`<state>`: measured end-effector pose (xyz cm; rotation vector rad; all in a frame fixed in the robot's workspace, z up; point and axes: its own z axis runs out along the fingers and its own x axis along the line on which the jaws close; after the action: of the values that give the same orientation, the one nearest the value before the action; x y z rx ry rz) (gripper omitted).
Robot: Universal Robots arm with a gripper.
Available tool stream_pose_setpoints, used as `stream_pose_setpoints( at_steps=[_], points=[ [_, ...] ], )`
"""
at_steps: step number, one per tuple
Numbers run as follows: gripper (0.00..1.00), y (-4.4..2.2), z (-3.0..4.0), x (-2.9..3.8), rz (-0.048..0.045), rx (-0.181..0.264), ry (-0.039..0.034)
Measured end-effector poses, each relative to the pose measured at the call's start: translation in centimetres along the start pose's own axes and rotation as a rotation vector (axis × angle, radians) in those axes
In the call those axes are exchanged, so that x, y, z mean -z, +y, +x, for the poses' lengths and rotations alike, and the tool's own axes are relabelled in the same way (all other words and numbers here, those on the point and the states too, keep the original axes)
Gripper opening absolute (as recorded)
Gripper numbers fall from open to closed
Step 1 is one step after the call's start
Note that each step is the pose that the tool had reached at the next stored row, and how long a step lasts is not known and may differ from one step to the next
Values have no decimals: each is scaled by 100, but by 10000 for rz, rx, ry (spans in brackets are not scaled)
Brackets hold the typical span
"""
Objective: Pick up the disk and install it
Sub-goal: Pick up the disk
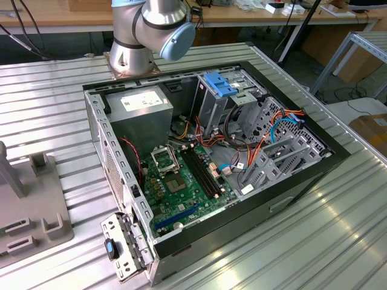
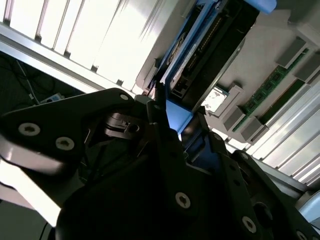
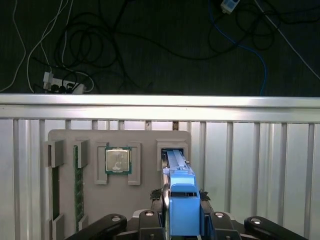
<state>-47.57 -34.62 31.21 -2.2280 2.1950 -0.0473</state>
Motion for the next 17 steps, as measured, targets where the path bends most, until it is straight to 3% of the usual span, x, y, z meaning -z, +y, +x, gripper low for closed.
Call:
stream_pose_setpoints(
  at_steps=[13, 17],
  points=[
    [37, 0, 0, 13, -4, 0, 2],
    [37, -3, 1, 100, -1, 0, 1]
  ],
)
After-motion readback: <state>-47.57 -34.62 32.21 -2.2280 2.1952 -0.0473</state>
